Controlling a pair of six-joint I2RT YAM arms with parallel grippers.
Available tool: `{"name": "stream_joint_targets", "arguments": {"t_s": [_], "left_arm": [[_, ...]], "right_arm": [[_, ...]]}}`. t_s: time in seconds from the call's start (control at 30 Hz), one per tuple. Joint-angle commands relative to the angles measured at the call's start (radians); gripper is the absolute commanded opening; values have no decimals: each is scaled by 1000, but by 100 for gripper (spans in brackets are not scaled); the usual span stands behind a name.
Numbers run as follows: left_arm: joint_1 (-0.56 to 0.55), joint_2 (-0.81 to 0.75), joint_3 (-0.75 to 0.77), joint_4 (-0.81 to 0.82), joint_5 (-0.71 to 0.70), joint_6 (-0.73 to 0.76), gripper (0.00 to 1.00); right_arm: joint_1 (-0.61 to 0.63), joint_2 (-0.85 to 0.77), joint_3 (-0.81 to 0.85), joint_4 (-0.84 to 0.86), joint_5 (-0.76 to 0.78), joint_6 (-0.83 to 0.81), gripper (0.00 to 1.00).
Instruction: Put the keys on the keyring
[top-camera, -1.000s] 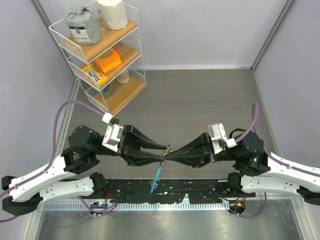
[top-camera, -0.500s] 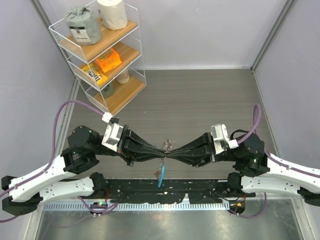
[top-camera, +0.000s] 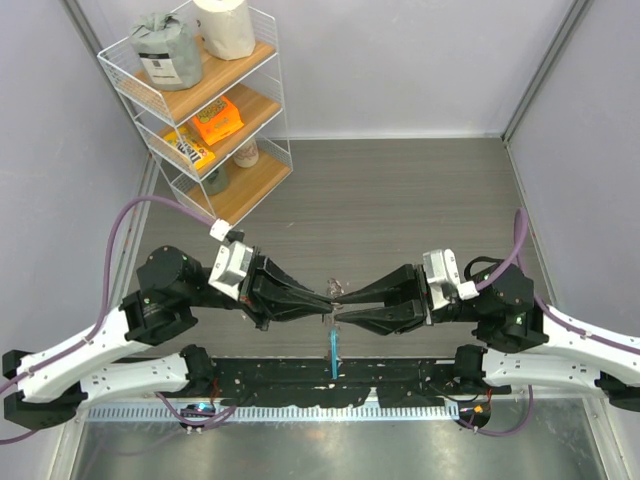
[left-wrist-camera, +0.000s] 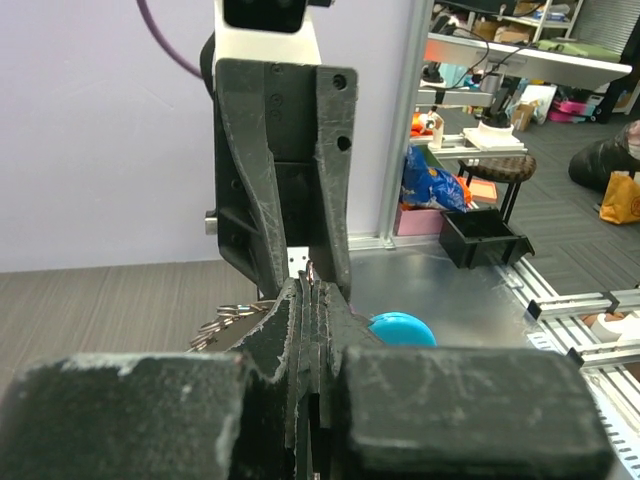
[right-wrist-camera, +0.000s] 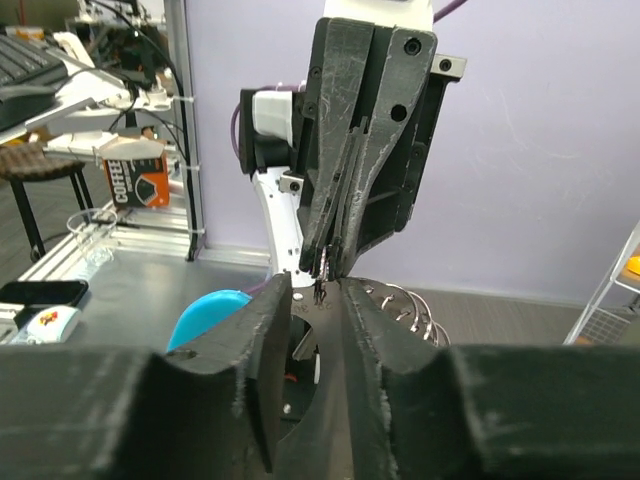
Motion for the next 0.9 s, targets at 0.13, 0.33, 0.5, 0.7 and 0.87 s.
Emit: {"name": "stream_joint_targets", "arguments": {"t_s": [0.13,0.33,0.5,0.7,0.87], "left_arm": [[-4,37,109,-199,2,23,0],[-4,34,129,-276,9,21,0],[-2,8,116,-273,5,17,0],[-4,6,122,-294,-6,18,0],[-2,15,126,-302,-12,20,0]], "right_arm": [[2,11,189,-300,52,-91,36],[2,35,260,-432,104,-113,36],[2,66,268,-464,96,-94,36],[2,92,240,-444,53,-34,35],[2,97,220,-410,38,-5,33]]}}
